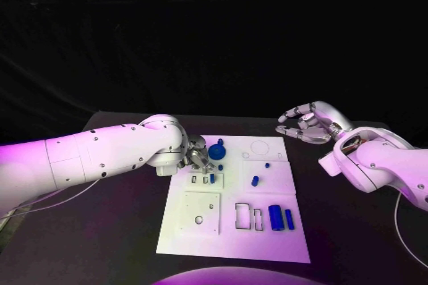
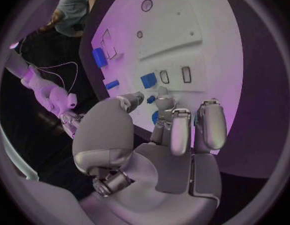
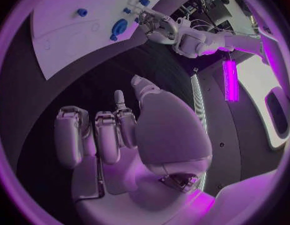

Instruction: Assemble the parts on the task board

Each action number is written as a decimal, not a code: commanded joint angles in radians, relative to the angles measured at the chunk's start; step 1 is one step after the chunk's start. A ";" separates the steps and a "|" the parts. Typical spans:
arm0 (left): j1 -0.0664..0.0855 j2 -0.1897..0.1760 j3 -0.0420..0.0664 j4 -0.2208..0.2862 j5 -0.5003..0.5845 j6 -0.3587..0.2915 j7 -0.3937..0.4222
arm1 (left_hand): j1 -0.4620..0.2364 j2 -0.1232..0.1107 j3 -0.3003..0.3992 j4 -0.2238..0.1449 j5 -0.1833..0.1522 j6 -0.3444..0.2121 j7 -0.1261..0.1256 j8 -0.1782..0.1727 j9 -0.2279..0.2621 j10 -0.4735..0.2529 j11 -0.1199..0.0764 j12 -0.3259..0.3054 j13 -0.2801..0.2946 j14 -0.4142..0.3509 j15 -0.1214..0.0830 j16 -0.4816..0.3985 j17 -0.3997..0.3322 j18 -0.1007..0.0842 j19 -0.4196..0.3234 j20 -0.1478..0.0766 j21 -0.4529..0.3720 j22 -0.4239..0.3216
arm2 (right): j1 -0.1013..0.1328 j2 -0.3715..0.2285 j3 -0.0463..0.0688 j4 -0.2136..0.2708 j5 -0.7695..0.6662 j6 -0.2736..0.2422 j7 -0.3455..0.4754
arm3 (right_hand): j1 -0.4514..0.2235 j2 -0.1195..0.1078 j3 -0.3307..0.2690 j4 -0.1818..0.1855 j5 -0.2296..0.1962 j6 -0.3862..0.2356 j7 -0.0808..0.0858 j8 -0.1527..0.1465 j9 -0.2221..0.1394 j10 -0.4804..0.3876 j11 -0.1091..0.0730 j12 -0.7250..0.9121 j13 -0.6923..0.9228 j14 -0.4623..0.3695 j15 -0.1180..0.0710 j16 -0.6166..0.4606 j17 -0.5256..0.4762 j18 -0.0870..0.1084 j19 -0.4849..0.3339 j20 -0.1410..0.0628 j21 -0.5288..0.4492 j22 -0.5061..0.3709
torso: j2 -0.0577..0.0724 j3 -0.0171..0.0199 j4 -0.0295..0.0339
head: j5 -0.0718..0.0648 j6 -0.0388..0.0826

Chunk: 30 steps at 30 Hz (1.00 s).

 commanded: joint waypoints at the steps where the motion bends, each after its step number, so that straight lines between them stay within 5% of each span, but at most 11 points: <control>1: 0.001 0.007 -0.001 -0.002 0.016 0.023 0.002 | -0.003 -0.011 0.008 0.001 -0.001 0.007 -0.003 0.003 0.001 0.001 -0.002 0.004 0.000 0.083 -0.005 0.007 0.189 -0.020 0.007 -0.003 0.005 0.001 | -0.001 0.003 0.000 -0.002 -0.008 0.018 -0.005 | 0.011 0.002 -0.003 0.000 0.006 -0.008 -0.002 0.006 0.001 -0.003 -0.002 -0.004 0.107 0.082 -0.002 -0.005 0.165 0.011 0.008 -0.008 -0.003 0.158 | 0.000 0.0004 0.0015 | -0.001 -0.001; 30: 0.000 0.024 -0.011 -0.012 0.039 0.063 0.007 | 0.001 -0.024 0.041 -0.002 -0.001 0.006 -0.004 0.009 0.008 0.000 -0.003 0.003 -0.001 0.084 -0.005 0.007 0.190 -0.021 0.009 -0.003 0.007 0.006 | -0.007 0.014 0.000 -0.010 -0.008 0.032 -0.012 | 0.009 0.003 -0.004 0.003 0.010 -0.007 -0.002 0.007 0.002 -0.001 -0.002 -0.002 0.109 0.083 -0.002 -0.005 0.167 0.010 0.008 -0.008 -0.003 0.159 | 0.000 -0.0002 0.0007 | -0.001 -0.012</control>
